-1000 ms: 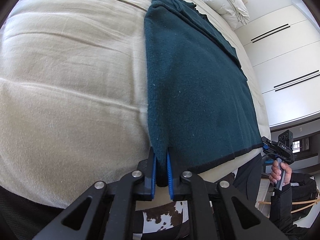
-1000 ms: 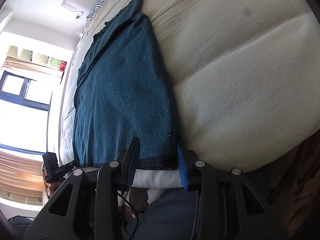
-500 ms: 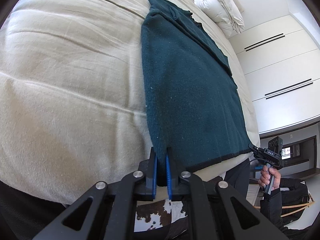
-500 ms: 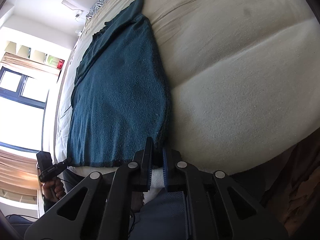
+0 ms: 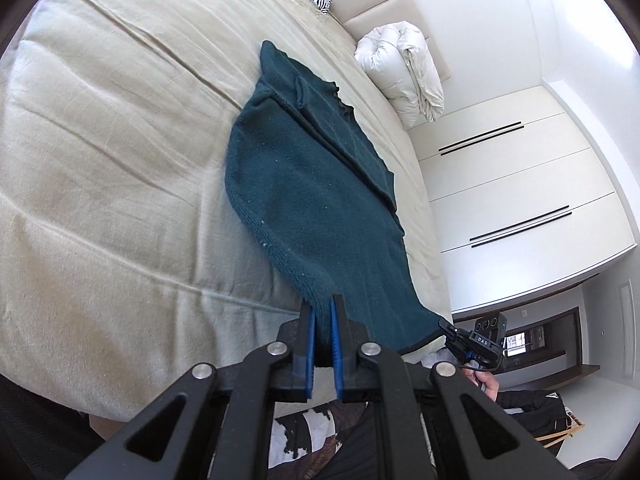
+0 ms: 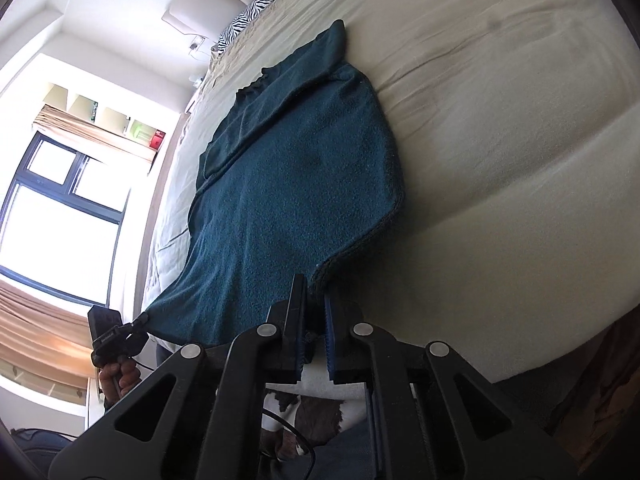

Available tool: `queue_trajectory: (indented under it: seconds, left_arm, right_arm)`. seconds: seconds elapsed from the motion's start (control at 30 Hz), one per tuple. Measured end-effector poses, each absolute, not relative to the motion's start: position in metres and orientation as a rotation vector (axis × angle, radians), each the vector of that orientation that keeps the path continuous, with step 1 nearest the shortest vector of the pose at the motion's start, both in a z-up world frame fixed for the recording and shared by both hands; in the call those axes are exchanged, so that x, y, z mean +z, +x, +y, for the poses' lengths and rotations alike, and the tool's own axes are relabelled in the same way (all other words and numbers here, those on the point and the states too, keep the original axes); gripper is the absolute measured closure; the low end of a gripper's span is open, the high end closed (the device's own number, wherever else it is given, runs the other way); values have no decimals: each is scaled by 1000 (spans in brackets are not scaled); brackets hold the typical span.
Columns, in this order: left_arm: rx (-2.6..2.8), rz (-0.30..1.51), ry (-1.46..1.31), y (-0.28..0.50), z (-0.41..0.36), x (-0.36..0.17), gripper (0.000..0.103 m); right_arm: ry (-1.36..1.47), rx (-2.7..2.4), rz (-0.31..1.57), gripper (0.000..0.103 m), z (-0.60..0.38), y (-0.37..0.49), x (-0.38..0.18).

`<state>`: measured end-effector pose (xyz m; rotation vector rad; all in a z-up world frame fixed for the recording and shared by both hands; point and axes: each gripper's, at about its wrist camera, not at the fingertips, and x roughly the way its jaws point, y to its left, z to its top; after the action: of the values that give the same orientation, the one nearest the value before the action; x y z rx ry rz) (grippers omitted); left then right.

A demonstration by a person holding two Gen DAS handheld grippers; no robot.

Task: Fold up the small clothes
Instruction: 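Lift the hem with both grippers and fold it toward the collar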

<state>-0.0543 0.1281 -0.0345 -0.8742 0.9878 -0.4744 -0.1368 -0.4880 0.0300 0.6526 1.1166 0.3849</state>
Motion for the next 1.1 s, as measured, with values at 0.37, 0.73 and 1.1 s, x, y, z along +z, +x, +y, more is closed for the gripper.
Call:
queue_trajectory:
  seconds: [0.37, 0.73, 1.1]
  left_arm:
    - [-464, 885, -948, -23, 146, -15, 96]
    - [-451, 838, -1003, 17, 158, -8, 96]
    - [-446, 809, -1059, 71, 163, -6, 96]
  right_arm:
    - [729, 392, 1017, 96, -482, -91, 51]
    - [747, 353, 923, 96, -485, -39, 74]
    - [700, 316, 891, 96, -475, 22, 78]
